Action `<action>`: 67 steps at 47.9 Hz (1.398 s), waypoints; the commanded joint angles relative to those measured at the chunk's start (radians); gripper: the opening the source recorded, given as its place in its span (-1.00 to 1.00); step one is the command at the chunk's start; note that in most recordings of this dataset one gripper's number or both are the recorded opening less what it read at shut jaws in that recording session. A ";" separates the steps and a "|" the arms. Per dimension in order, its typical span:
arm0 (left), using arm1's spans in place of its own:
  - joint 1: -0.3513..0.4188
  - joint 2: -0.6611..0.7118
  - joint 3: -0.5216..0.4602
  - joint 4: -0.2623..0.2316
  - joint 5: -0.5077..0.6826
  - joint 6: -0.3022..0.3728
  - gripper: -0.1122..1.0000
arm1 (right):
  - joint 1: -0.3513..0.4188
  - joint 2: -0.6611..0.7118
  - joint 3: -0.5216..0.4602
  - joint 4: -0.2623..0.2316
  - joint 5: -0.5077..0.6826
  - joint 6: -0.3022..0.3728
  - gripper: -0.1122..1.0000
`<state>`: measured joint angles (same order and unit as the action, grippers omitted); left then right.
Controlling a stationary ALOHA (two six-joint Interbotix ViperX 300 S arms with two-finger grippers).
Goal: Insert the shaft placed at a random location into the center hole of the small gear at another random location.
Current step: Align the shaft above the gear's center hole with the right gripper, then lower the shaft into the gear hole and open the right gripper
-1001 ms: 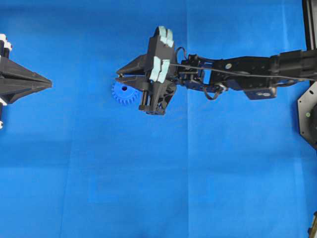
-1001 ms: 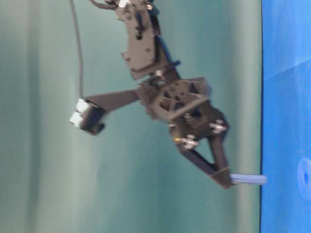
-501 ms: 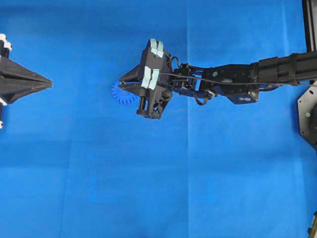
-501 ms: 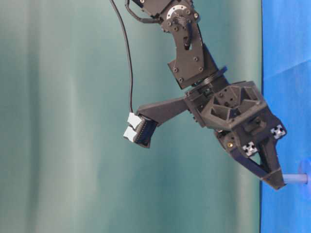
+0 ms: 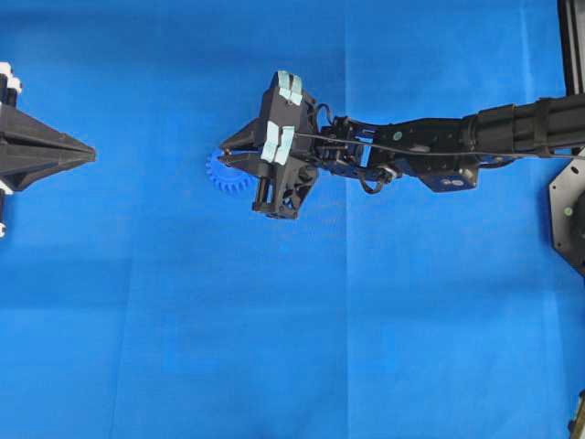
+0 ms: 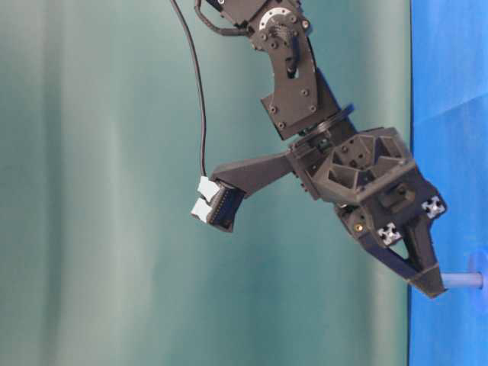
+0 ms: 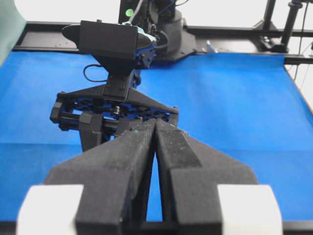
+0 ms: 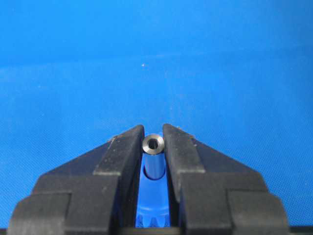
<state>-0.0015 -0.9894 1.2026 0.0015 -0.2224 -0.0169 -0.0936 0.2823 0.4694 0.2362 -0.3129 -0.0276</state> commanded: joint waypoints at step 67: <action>0.002 0.008 -0.003 -0.002 -0.006 0.000 -0.80 | -0.009 0.049 -0.014 0.005 -0.011 0.005 -0.74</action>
<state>0.0000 -0.9879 1.2088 0.0015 -0.2224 -0.0169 -0.0997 0.3436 0.4679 0.2378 -0.3206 -0.0245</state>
